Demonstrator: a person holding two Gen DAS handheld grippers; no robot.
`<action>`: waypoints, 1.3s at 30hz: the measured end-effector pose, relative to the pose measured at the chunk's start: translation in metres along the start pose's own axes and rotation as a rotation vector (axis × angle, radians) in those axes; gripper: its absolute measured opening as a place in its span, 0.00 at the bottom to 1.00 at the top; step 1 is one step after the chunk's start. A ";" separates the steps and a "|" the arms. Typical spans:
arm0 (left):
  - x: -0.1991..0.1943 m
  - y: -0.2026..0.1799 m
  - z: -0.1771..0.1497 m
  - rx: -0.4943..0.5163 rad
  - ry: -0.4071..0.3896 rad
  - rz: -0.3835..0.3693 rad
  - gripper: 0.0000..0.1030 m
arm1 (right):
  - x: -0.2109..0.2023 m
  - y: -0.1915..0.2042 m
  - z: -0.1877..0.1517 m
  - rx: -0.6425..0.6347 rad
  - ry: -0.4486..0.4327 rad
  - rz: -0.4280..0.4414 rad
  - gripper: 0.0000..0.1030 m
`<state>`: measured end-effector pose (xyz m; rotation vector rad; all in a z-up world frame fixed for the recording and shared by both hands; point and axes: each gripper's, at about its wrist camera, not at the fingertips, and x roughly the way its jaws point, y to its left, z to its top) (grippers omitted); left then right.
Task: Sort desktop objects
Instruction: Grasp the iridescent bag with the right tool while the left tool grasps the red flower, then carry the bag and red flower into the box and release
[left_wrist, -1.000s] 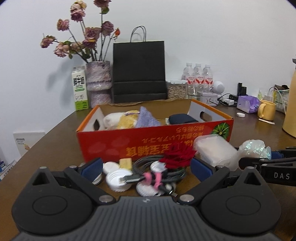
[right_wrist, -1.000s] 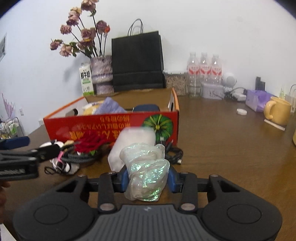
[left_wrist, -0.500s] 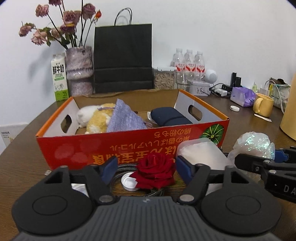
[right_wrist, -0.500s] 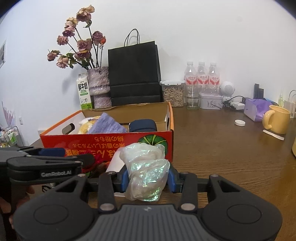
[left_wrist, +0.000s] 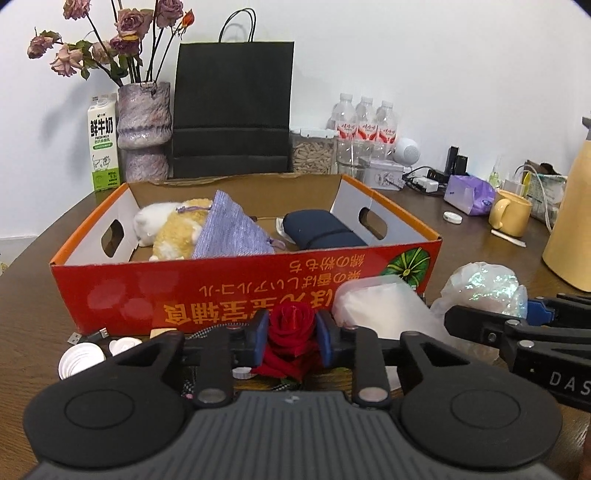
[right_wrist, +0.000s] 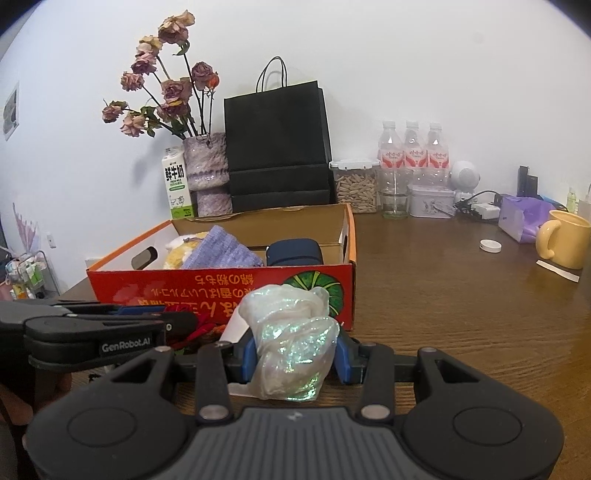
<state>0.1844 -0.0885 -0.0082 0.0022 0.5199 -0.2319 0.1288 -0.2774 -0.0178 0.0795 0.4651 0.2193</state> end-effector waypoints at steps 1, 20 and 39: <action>-0.002 0.000 0.001 0.003 -0.007 -0.003 0.24 | 0.000 0.000 0.001 -0.001 -0.003 0.002 0.38; -0.039 0.027 0.053 -0.025 -0.232 0.032 0.20 | 0.008 0.025 0.060 -0.055 -0.118 0.058 0.38; 0.021 0.088 0.062 -0.098 -0.185 0.190 0.20 | 0.121 0.071 0.084 -0.093 -0.048 0.088 0.38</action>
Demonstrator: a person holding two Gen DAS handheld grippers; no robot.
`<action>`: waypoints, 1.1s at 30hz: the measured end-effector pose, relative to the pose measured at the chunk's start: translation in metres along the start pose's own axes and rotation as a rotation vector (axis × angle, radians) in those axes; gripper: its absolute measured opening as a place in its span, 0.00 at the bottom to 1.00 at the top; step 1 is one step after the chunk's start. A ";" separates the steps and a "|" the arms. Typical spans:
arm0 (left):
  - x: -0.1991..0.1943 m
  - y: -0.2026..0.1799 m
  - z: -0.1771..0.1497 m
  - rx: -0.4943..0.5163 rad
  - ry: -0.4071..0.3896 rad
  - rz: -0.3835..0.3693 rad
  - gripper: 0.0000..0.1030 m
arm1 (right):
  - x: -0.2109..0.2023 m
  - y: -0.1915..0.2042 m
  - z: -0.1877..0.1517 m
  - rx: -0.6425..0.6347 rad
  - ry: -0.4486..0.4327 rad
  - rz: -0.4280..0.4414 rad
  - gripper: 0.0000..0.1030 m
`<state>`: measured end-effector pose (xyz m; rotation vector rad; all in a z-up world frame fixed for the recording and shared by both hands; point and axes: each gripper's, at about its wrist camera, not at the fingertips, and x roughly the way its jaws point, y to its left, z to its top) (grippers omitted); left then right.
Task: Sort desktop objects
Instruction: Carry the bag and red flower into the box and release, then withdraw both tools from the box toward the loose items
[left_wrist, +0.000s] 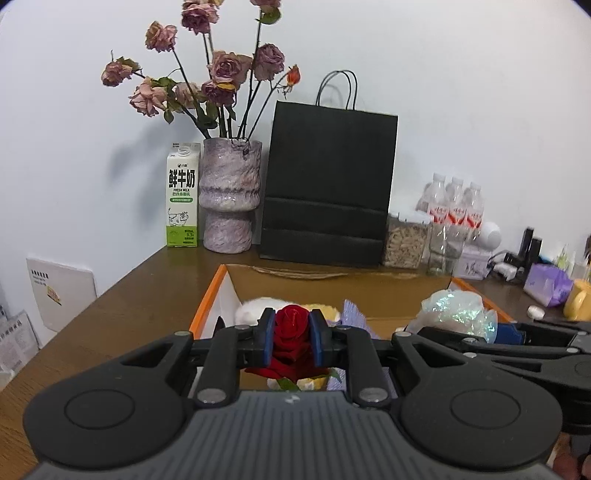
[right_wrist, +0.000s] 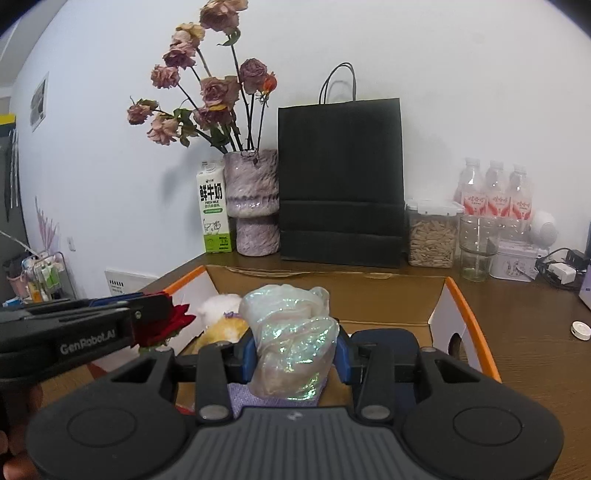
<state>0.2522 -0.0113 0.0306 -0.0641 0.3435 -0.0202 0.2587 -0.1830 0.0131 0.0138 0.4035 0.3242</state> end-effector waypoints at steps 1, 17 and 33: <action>0.002 -0.001 -0.002 0.008 0.007 0.005 0.20 | 0.002 0.001 -0.002 -0.003 0.005 -0.002 0.38; -0.011 -0.008 -0.010 0.055 -0.063 0.086 0.67 | 0.002 -0.005 -0.015 0.009 0.013 -0.022 0.82; -0.025 -0.008 -0.009 0.042 -0.146 0.156 1.00 | -0.018 -0.015 -0.012 0.049 -0.066 -0.084 1.00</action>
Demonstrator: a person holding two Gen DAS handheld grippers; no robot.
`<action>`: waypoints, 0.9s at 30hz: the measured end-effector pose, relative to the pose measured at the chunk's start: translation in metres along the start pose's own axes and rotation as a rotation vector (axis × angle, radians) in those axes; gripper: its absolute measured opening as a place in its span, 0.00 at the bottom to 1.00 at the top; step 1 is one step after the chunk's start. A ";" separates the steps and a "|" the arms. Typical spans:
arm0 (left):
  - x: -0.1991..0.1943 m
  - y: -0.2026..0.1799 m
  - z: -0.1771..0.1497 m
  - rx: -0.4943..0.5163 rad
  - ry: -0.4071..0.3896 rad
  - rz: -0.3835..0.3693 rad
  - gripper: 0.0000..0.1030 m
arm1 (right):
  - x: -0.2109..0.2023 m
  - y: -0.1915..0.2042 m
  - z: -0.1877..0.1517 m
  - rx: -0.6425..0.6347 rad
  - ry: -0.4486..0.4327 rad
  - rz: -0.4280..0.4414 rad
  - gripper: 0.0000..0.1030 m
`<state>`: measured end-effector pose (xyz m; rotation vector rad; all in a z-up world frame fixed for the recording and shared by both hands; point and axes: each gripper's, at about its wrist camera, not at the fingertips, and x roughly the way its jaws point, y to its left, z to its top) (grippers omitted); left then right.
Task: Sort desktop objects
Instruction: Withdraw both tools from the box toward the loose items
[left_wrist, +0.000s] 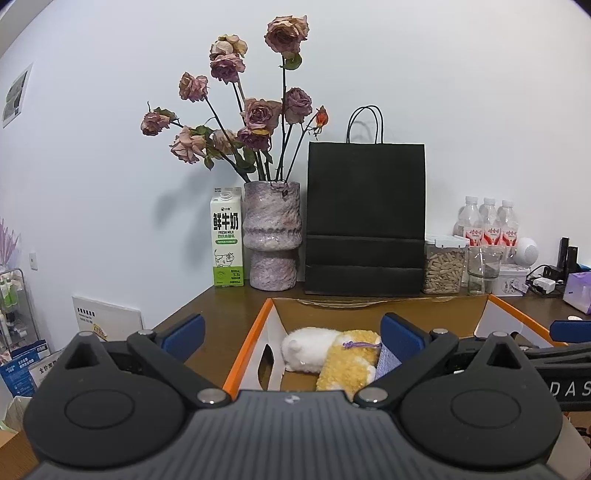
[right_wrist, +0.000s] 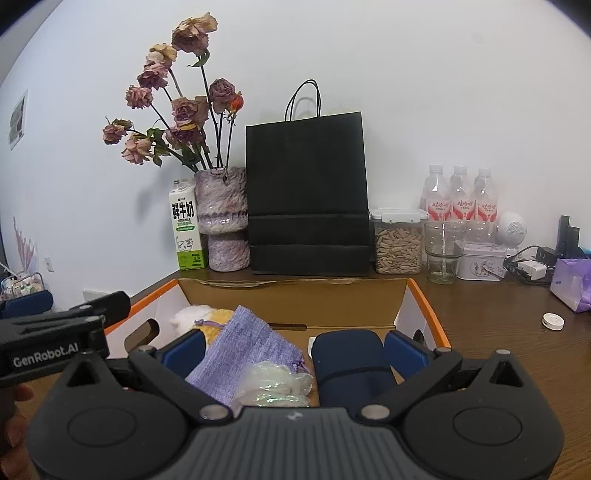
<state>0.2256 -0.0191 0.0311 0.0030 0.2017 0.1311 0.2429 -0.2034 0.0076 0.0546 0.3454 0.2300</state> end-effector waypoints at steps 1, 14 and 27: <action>0.000 0.000 -0.001 0.001 0.001 0.000 1.00 | 0.000 0.000 0.000 0.000 0.000 0.000 1.00; -0.003 0.000 -0.004 0.003 0.003 -0.018 1.00 | -0.006 -0.001 -0.002 -0.009 -0.008 -0.005 1.00; -0.013 -0.001 -0.009 0.016 -0.026 -0.070 1.00 | -0.018 -0.003 -0.013 -0.029 -0.042 0.001 1.00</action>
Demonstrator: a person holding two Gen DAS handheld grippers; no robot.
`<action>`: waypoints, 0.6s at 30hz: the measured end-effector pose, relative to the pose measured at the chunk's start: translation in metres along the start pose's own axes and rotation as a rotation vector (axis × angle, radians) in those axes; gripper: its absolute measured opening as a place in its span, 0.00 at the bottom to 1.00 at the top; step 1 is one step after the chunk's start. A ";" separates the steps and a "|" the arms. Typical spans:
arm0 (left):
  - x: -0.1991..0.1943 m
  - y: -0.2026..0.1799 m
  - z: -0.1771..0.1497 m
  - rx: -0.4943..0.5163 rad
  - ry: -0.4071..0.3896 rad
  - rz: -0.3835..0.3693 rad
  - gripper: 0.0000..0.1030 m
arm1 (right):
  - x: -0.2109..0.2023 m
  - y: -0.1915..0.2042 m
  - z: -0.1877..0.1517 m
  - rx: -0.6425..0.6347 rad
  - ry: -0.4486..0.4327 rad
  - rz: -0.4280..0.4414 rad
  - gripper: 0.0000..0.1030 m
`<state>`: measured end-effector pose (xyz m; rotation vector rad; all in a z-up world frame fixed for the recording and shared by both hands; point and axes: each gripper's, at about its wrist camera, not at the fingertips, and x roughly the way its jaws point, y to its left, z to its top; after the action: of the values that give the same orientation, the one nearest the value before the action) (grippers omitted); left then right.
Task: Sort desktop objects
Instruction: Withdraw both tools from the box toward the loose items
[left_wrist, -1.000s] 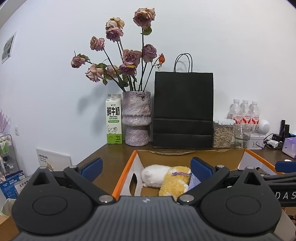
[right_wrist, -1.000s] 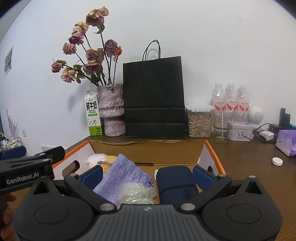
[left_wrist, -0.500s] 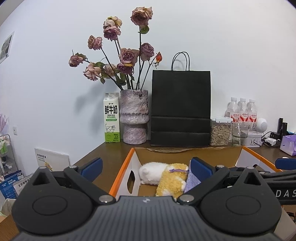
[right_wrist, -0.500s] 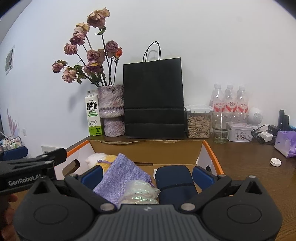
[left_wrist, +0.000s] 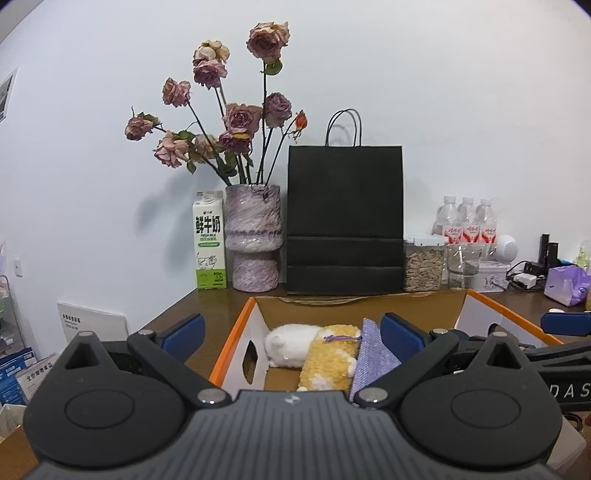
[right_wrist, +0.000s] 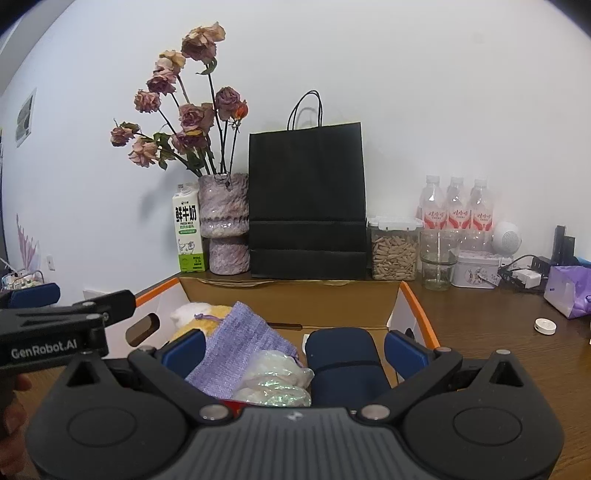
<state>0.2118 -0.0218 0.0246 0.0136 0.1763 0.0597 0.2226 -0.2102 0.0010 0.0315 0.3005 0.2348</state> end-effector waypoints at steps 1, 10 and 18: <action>-0.001 0.000 0.000 -0.001 -0.005 -0.005 1.00 | -0.002 0.000 -0.001 -0.002 -0.004 0.001 1.00; -0.016 0.006 0.001 -0.009 0.009 0.012 1.00 | -0.028 0.004 -0.003 -0.021 -0.015 -0.025 1.00; -0.038 0.018 -0.004 0.000 0.041 -0.001 1.00 | -0.051 0.003 -0.012 -0.019 0.017 -0.027 1.00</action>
<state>0.1728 -0.0062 0.0274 0.0125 0.2173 0.0591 0.1710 -0.2195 0.0042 0.0068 0.3156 0.2109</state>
